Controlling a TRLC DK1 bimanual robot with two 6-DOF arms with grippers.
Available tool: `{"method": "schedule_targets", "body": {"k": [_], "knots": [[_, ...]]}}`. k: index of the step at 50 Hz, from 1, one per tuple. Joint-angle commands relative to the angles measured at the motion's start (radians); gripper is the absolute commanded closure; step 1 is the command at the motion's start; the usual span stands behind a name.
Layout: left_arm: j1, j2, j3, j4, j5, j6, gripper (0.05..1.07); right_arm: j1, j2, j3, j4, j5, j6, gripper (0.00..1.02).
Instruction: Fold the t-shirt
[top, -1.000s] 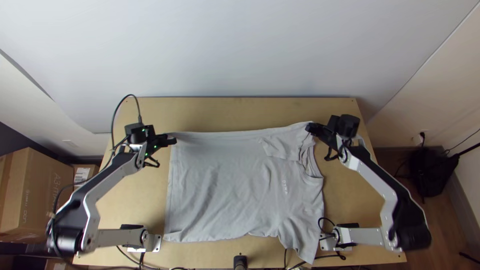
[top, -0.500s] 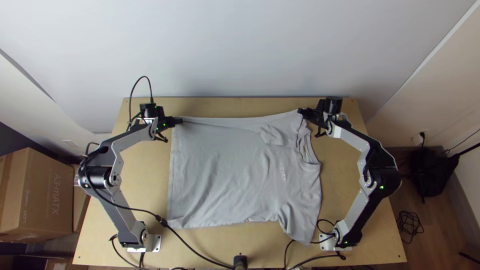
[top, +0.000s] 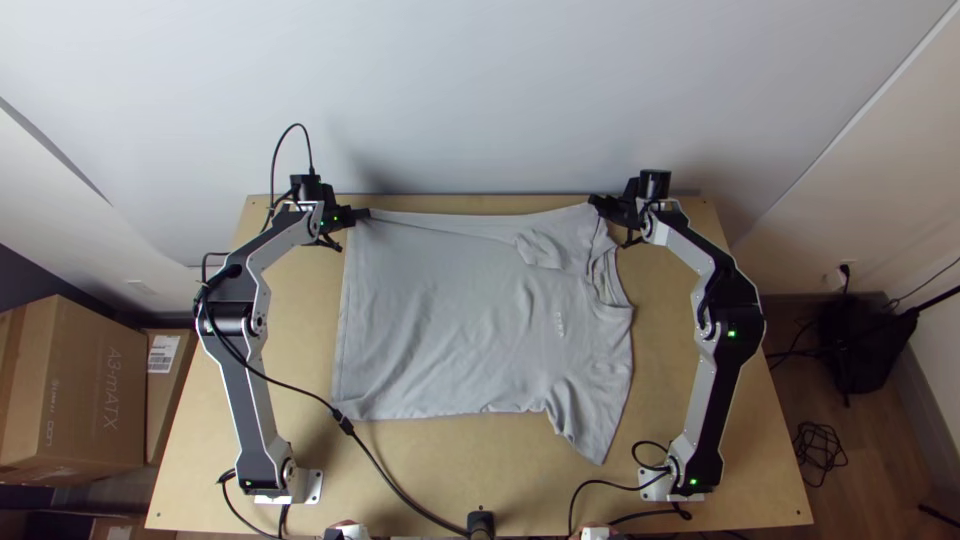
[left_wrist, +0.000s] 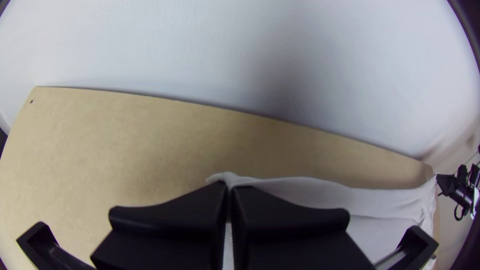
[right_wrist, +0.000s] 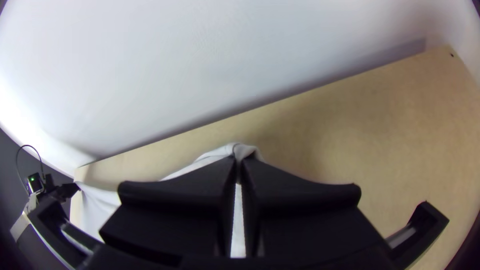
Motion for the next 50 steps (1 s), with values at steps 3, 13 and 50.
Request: {"method": "schedule_targets", "body": {"k": [3, 13, 50], "knots": [[0.022, 0.039, 0.138, -0.09, -0.005, -0.049, 1.04, -0.016, 0.063, 0.145, -0.072, 0.005, 0.02, 1.0], [0.012, 0.054, 0.259, -0.303, -0.003, -0.057, 1.04, -0.019, 0.088, 0.288, -0.259, 0.001, 0.026, 1.0], [0.003, -0.34, -0.295, -0.202, 0.053, -0.117, 1.05, -0.016, -0.016, 0.262, -0.787, -0.061, -0.037, 1.0]]}}
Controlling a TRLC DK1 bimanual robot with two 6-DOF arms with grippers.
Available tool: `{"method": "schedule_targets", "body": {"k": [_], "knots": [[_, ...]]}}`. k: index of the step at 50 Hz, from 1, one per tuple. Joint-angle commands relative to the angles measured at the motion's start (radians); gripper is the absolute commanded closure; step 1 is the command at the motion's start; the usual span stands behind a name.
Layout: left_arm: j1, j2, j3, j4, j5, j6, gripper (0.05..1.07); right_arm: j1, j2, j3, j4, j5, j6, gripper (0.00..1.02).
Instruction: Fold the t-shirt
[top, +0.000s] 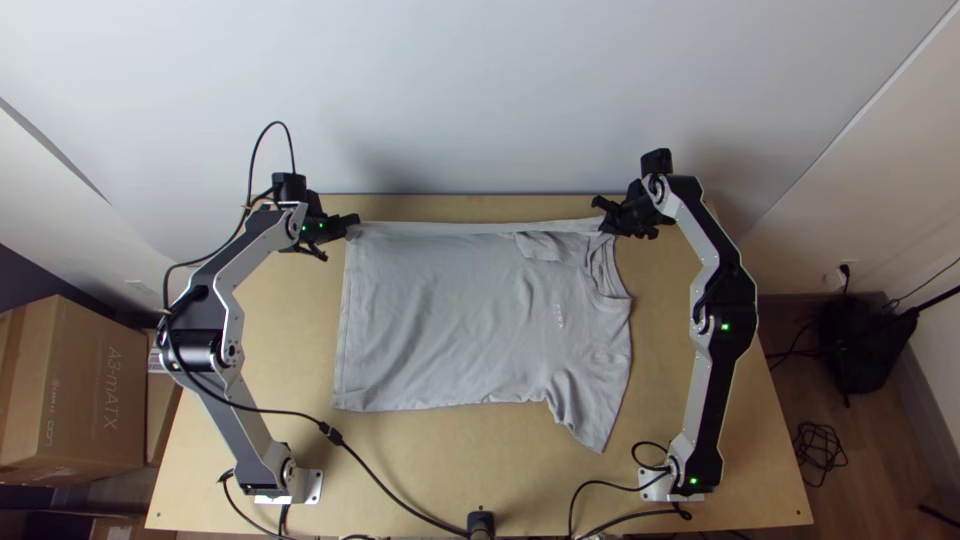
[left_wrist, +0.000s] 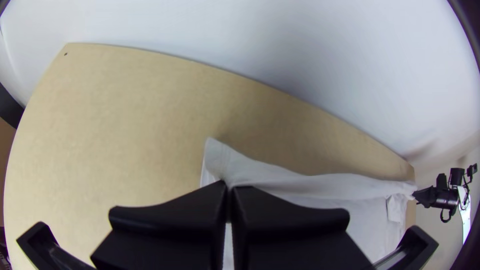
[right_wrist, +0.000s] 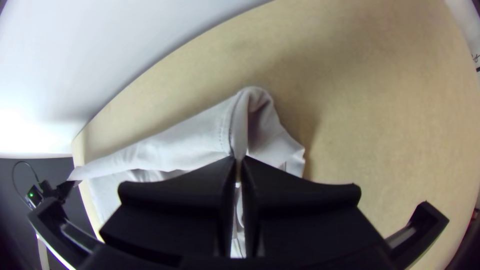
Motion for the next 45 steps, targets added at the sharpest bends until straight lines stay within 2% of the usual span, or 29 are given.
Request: {"method": "schedule_targets", "body": {"k": [1, 20, 30, 45], "knots": [[0.001, -0.066, -0.105, 0.033, 0.014, -0.019, 1.04, -0.009, -0.085, -0.095, -0.005, -0.01, -0.02, 1.0], [0.003, -0.143, -0.308, 0.12, 0.015, -0.007, 1.04, -0.012, -0.238, -0.358, 0.088, -0.01, -0.041, 1.0], [0.01, -0.158, -0.352, 0.133, 0.014, -0.005, 1.04, -0.017, -0.304, -0.509, 0.163, -0.008, -0.043, 1.0], [0.017, -0.179, -0.4, 0.159, 0.014, 0.013, 1.04, -0.041, -0.321, -0.626, 0.239, -0.008, -0.048, 1.0]]}}
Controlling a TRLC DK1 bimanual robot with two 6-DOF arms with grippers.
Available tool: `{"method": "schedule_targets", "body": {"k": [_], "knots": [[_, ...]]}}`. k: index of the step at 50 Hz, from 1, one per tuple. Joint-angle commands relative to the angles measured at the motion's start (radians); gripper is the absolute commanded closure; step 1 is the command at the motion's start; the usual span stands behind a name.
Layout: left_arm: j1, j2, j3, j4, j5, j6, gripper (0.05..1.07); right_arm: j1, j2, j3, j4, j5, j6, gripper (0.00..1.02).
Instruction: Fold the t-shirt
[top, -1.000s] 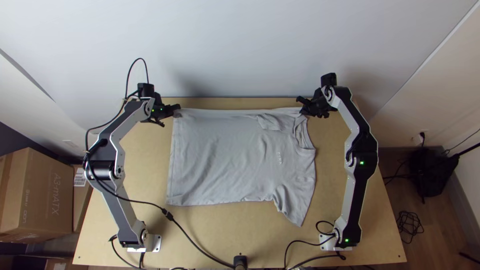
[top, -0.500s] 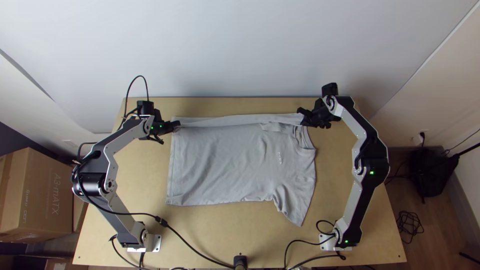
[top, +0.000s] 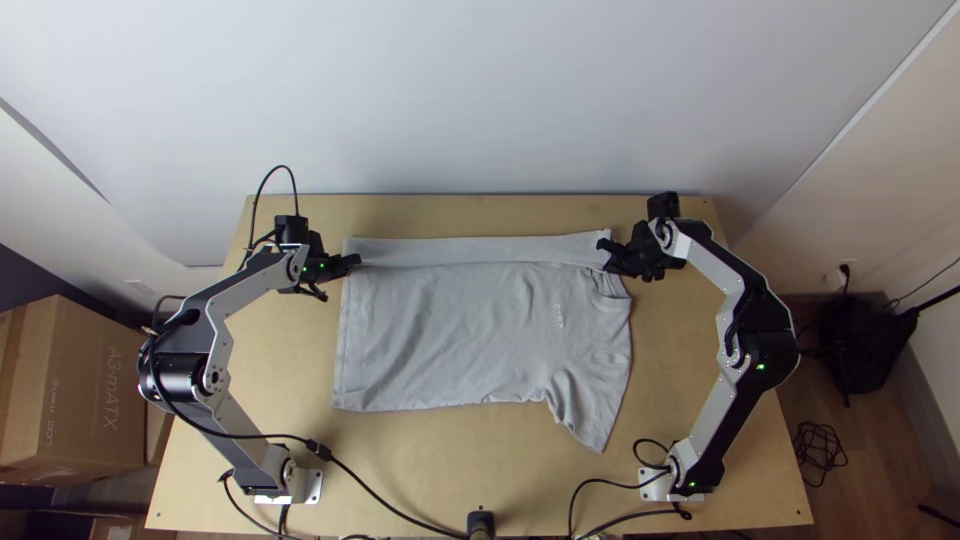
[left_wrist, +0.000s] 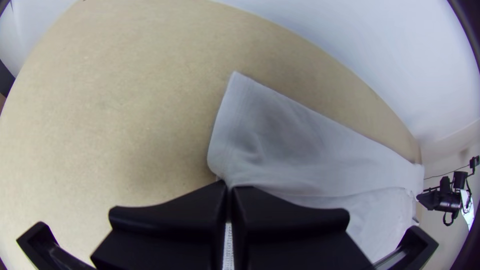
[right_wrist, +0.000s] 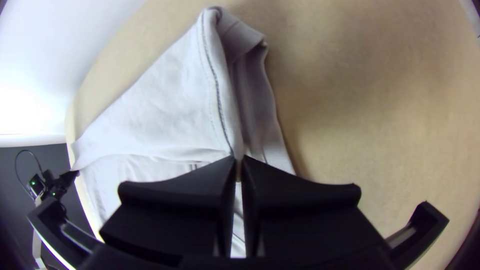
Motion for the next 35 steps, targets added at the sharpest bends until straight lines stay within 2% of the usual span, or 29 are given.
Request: {"method": "schedule_targets", "body": {"k": [1, 16, 18, 21, 22, 26, 28, 32, 35], "knots": [[0.018, -0.034, -0.031, 0.008, 0.004, 0.009, 1.04, -0.028, -0.029, -0.044, 0.012, 0.006, -0.014, 1.0], [0.025, -0.068, -0.089, 0.03, -0.026, 0.084, 1.04, -0.031, -0.064, -0.124, 0.076, 0.006, -0.013, 1.0], [0.025, -0.071, -0.092, 0.03, -0.038, 0.092, 0.95, -0.031, -0.067, -0.125, 0.086, 0.006, -0.011, 0.92], [0.023, -0.08, -0.1, 0.025, -0.043, 0.116, 0.67, -0.031, -0.076, -0.128, 0.095, 0.008, -0.005, 0.72], [0.023, -0.082, -0.103, 0.024, -0.046, 0.121, 0.62, -0.032, -0.081, -0.128, 0.095, 0.009, -0.001, 0.68], [0.023, -0.108, -0.123, 0.018, -0.057, 0.133, 0.59, -0.038, -0.101, -0.131, 0.095, 0.012, 0.004, 0.66], [0.025, -0.126, -0.132, 0.016, -0.058, 0.133, 0.51, -0.045, -0.118, -0.137, 0.095, 0.014, 0.004, 0.53], [0.038, -0.172, -0.152, 0.01, -0.06, 0.141, 0.29, -0.061, -0.162, -0.156, 0.09, 0.015, 0.004, 0.22], [0.057, -0.212, -0.156, -0.012, -0.06, 0.142, 0.19, -0.075, -0.204, -0.177, 0.083, 0.015, 0.001, 0.14]]}}
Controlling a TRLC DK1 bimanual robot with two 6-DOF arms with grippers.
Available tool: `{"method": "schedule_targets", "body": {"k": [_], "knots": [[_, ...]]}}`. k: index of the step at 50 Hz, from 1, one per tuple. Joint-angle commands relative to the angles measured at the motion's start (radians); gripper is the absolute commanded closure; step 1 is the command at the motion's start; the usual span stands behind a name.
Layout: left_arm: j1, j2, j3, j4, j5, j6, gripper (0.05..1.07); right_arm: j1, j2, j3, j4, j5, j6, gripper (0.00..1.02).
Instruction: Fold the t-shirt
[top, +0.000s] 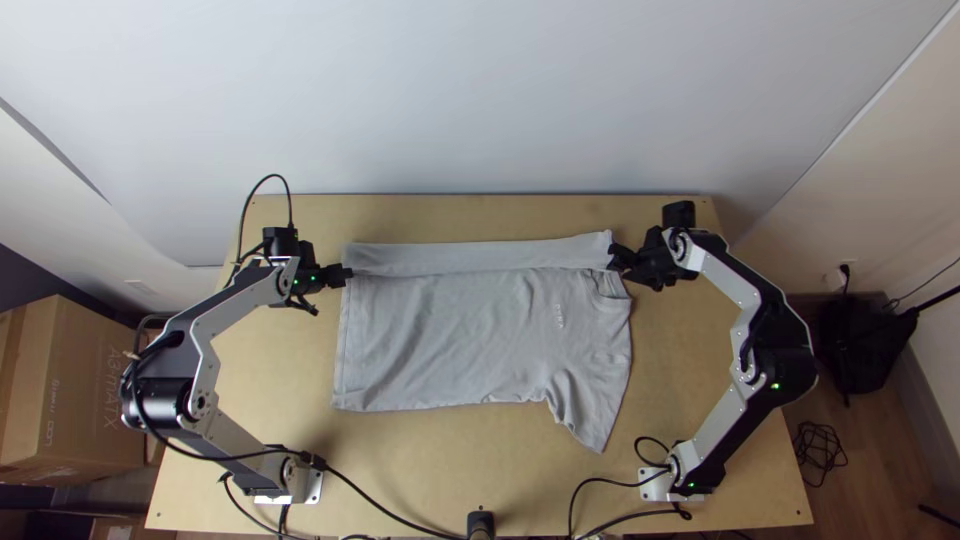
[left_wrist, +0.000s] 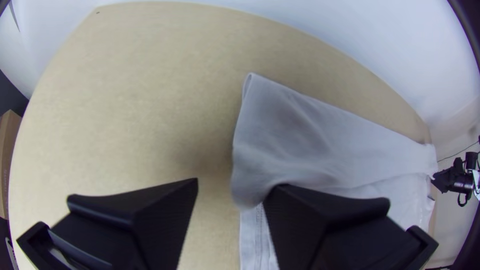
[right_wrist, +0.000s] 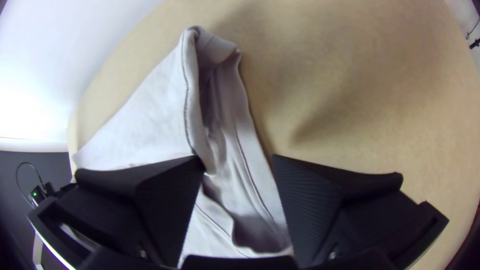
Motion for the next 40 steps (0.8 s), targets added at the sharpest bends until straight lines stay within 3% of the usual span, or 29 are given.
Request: {"method": "schedule_targets", "body": {"k": [1, 7, 20, 28, 32, 36, 40], "knots": [[0.038, -0.093, -0.027, -0.032, -0.01, 0.027, 0.18, -0.033, -0.107, -0.052, -0.014, 0.011, 0.003, 0.13], [0.075, -0.207, -0.028, -0.104, -0.007, 0.05, 0.12, -0.064, -0.215, -0.109, -0.08, 0.009, 0.005, 0.05], [0.119, -0.416, -0.041, -0.234, 0.036, 0.096, 0.12, -0.092, -0.46, -0.246, -0.353, 0.0, -0.038, 0.04], [0.133, -0.475, -0.036, -0.337, 0.139, 0.103, 0.12, -0.072, -0.606, -0.373, -0.448, -0.025, -0.049, 0.05], [0.131, -0.495, -0.027, -0.394, 0.159, 0.114, 0.12, -0.044, -0.627, -0.414, -0.558, -0.023, -0.055, 0.05], [0.119, -0.544, -0.034, -0.395, 0.162, 0.109, 0.12, -0.036, -0.643, -0.457, -0.623, -0.025, -0.063, 0.07], [0.108, -0.569, -0.027, -0.425, 0.162, 0.106, 0.12, -0.033, -0.646, -0.503, -0.644, -0.025, -0.072, 0.17]]}}
